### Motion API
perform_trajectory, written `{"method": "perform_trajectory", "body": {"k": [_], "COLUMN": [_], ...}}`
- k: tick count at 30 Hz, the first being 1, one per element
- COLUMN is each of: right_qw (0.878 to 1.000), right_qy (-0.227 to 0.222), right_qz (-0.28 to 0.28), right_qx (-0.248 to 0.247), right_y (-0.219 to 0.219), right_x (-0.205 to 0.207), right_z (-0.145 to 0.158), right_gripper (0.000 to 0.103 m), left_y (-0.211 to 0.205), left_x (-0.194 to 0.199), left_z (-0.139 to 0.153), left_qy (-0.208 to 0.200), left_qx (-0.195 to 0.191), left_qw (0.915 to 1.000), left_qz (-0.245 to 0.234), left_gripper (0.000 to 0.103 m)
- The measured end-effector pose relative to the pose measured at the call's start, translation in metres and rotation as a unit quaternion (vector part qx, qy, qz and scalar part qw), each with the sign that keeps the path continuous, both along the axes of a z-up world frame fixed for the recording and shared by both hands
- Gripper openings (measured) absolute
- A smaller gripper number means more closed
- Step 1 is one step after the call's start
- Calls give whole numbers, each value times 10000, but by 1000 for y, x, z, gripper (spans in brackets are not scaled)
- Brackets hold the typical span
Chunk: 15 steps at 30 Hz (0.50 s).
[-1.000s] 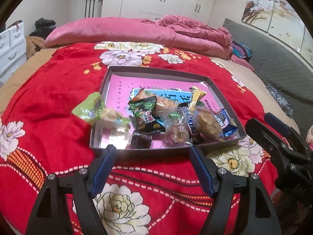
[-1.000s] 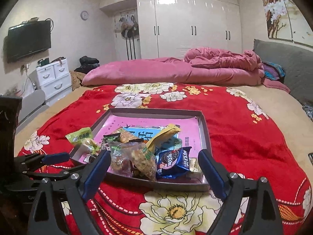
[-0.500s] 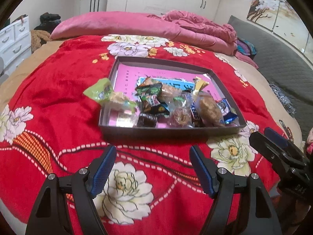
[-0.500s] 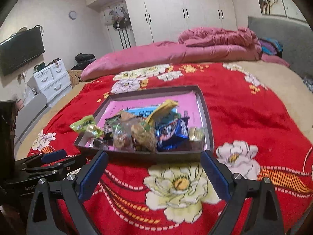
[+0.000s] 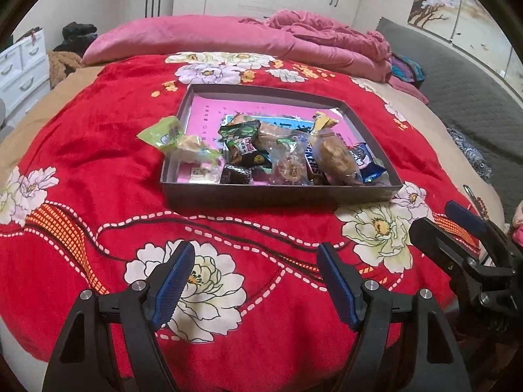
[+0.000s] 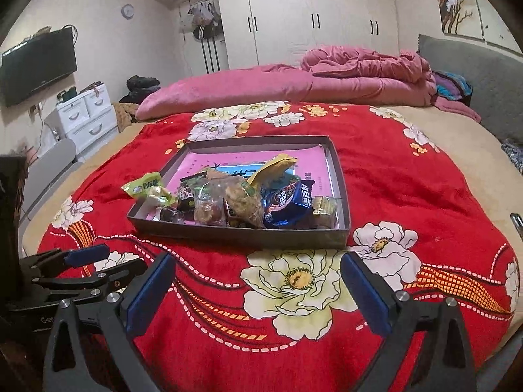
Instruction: Organize snacks
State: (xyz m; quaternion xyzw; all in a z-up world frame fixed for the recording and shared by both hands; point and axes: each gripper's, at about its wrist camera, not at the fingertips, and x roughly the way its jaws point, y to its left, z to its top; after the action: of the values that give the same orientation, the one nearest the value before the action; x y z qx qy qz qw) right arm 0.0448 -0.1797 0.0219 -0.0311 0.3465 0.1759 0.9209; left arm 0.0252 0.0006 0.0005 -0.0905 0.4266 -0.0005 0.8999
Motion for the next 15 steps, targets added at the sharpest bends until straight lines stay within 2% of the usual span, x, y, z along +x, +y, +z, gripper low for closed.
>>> {"method": "perform_trajectory", "body": {"k": [15], "right_qw": [9999], "right_qy": [49], "right_qz": [21], "right_qx": [-97], "right_y": [3], "right_x": [2], "right_z": [-4], "right_gripper": [102], "left_y": [3], "left_x": [0], "left_z": [1], "left_qy": [-36], "left_qx": [5], "left_qw": [10000], "left_qz": [57], "left_gripper": [78]}}
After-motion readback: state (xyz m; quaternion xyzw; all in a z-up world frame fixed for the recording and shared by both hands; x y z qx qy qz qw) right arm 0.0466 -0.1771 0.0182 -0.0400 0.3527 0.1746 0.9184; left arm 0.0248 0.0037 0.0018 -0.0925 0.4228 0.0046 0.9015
